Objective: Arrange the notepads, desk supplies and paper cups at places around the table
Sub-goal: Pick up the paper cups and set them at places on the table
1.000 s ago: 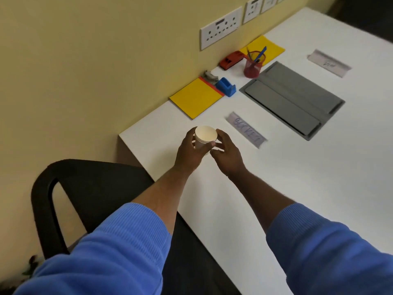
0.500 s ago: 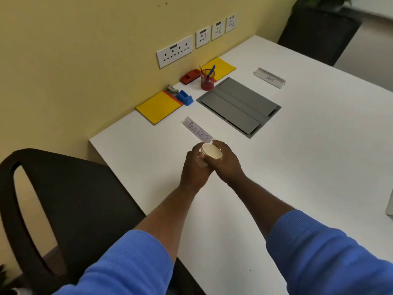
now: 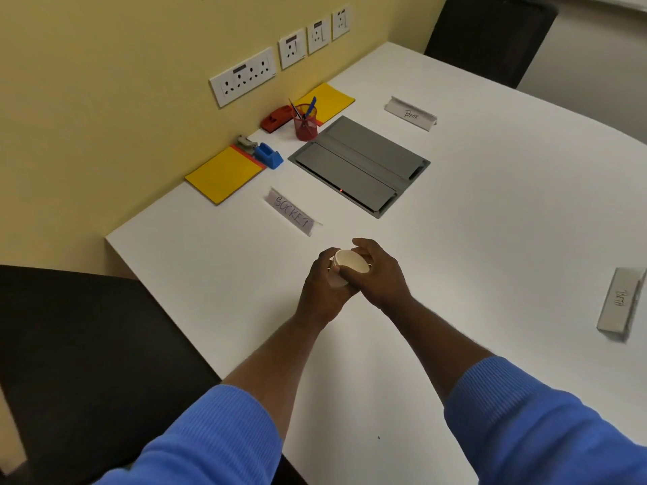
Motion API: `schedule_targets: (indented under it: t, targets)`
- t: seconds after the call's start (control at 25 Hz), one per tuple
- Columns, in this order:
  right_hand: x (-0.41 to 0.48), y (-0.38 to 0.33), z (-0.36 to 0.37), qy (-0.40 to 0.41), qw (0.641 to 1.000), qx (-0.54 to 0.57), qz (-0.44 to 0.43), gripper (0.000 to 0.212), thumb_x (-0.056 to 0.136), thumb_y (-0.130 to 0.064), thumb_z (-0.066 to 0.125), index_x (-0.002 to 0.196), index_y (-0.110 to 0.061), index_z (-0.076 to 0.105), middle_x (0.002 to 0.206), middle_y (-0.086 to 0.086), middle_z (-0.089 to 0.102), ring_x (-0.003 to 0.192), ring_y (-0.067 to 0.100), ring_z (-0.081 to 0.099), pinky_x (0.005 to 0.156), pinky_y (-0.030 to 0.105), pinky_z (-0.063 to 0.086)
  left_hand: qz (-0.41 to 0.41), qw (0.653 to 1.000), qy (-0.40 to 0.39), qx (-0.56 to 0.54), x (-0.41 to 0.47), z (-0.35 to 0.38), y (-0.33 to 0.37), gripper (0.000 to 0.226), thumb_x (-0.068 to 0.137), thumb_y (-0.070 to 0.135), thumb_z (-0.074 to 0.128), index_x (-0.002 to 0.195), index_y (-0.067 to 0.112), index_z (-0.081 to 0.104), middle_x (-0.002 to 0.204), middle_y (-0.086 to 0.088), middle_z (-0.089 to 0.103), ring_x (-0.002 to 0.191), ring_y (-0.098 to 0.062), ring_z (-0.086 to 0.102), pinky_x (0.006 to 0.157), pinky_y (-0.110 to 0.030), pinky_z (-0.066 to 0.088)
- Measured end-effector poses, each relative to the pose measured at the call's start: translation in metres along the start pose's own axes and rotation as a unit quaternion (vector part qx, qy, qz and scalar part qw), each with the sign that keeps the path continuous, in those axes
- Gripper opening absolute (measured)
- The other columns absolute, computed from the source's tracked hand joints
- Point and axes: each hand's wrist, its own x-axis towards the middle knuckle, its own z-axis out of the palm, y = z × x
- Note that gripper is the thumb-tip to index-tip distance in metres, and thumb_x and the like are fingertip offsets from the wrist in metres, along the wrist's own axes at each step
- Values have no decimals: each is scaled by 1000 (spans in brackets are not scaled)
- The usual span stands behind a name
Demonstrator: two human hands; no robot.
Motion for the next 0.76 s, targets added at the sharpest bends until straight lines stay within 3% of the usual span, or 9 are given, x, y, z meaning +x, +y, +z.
schedule_targets:
  t: [0.12, 0.48, 0.76]
  targets:
    - [6, 14, -6, 6, 1000, -7, 3, 67, 75, -52, 79, 134, -31, 56, 123, -12, 66, 110, 8, 61, 91, 25, 51, -2, 1000, -23, 3, 10, 13, -3, 82, 74, 31, 91, 143, 21, 47, 139, -1, 61, 122, -17, 60, 97, -24, 51]
    - [64, 41, -38, 39, 999, 30, 5, 65, 79, -46, 80, 136, -29, 54, 120, -9, 64, 105, 11, 63, 84, 28, 57, -65, 997, -36, 3, 43, 28, -35, 75, 72, 40, 88, 135, 31, 49, 128, 4, 63, 109, -18, 63, 91, -36, 57]
    - [117, 75, -38, 76, 996, -32, 15, 77, 76, -53, 80, 141, -30, 44, 129, -8, 57, 108, 9, 54, 79, 12, 40, -70, 997, -22, -11, 63, 45, -58, 80, 60, 59, 81, 131, 41, 48, 128, 14, 61, 112, -10, 60, 90, -25, 54]
